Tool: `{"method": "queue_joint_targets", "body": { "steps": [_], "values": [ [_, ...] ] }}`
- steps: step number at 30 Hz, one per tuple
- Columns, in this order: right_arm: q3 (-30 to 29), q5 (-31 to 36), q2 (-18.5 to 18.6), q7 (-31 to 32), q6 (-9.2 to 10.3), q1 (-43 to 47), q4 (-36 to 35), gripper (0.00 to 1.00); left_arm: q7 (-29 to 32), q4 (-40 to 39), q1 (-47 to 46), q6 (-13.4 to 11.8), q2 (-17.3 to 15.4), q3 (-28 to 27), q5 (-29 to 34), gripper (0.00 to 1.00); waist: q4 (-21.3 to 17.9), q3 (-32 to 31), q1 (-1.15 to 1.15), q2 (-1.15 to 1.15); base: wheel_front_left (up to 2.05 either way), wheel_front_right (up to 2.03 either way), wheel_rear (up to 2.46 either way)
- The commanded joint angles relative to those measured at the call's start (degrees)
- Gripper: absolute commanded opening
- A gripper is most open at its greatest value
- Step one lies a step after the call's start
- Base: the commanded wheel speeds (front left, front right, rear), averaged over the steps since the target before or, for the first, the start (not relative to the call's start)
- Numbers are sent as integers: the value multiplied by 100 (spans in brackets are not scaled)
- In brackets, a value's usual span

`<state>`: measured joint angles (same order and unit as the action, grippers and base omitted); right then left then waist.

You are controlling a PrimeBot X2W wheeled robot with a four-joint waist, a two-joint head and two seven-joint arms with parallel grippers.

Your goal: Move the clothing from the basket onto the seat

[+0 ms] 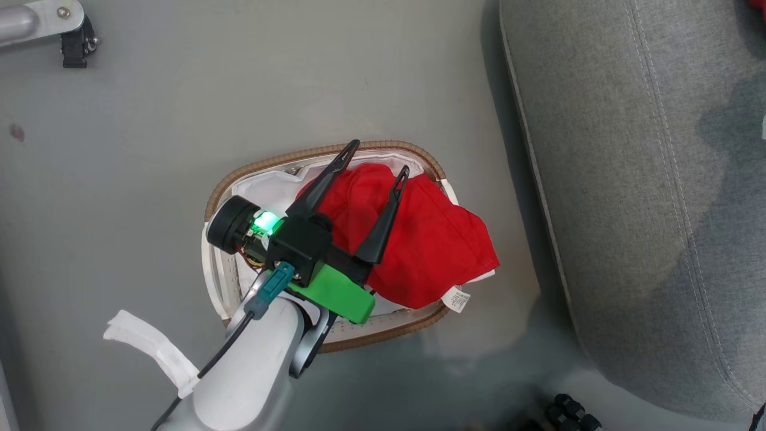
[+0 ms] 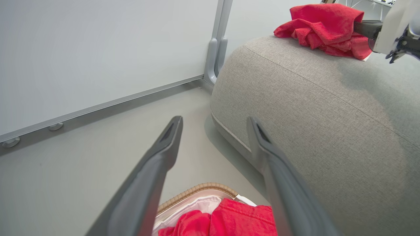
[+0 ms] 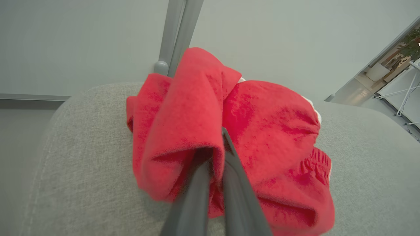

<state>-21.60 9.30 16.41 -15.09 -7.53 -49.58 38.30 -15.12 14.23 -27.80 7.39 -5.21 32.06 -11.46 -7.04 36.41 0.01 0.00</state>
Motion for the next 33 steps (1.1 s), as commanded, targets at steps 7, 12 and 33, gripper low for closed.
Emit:
{"method": "queue_joint_targets", "body": {
  "steps": [7, 12, 33],
  "values": [
    [-62, -42, -81, -10, 8, 780, -443, 100, -5, -21, 8, 14, -17, -145, -27, 100, -37, -268, -1, 0, 0, 0, 0],
    [-8, -15, -132, -10, 8, 1255, -821, 100, -5, 9, 148, 14, 1, -221, -86, 100, -64, -616, -1, 0, 0, 0, 0],
    [1379, -352, -713, -11, 8, 1572, -1079, 100, -4, 243, 1321, -137, 183, -2198, -334, 100, 364, -2634, -1, 0, 0, 0, 0]
  ]
}}
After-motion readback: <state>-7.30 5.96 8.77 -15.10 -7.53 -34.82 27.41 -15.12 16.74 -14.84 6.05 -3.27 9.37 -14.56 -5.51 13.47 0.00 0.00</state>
